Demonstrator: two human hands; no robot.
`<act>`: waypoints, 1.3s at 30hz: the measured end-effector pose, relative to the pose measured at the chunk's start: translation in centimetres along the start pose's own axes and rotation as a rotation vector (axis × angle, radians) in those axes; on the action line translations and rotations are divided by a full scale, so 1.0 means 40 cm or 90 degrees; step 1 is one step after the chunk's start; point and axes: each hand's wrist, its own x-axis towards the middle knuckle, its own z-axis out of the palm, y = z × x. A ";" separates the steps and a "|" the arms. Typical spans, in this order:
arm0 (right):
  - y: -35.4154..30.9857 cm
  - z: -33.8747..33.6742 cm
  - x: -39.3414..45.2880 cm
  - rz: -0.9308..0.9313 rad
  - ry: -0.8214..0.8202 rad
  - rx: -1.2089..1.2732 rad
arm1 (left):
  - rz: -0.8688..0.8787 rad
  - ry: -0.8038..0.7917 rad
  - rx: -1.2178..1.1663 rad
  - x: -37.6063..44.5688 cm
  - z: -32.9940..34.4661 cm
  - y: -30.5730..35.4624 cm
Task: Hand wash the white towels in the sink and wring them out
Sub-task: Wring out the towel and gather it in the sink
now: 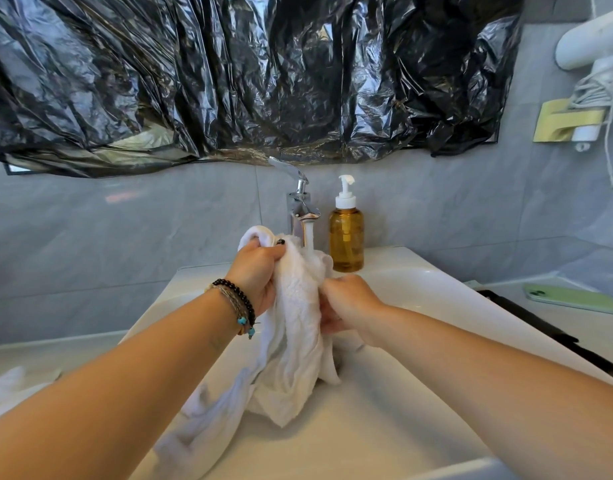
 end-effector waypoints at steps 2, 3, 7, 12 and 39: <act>-0.001 0.021 -0.004 0.021 -0.096 0.113 | 0.003 0.004 -0.022 -0.003 0.001 0.004; 0.001 0.028 -0.006 0.033 -0.145 0.165 | 0.004 0.009 -0.027 -0.002 0.001 0.004; -0.007 0.017 0.002 0.081 -0.178 0.253 | -0.038 0.045 -0.004 0.008 -0.006 0.011; -0.044 -0.056 0.003 -0.047 -0.085 0.285 | -0.177 -0.085 0.100 -0.005 -0.024 -0.012; -0.056 -0.250 0.020 -0.171 0.428 0.065 | -0.029 0.133 0.479 0.021 -0.088 0.058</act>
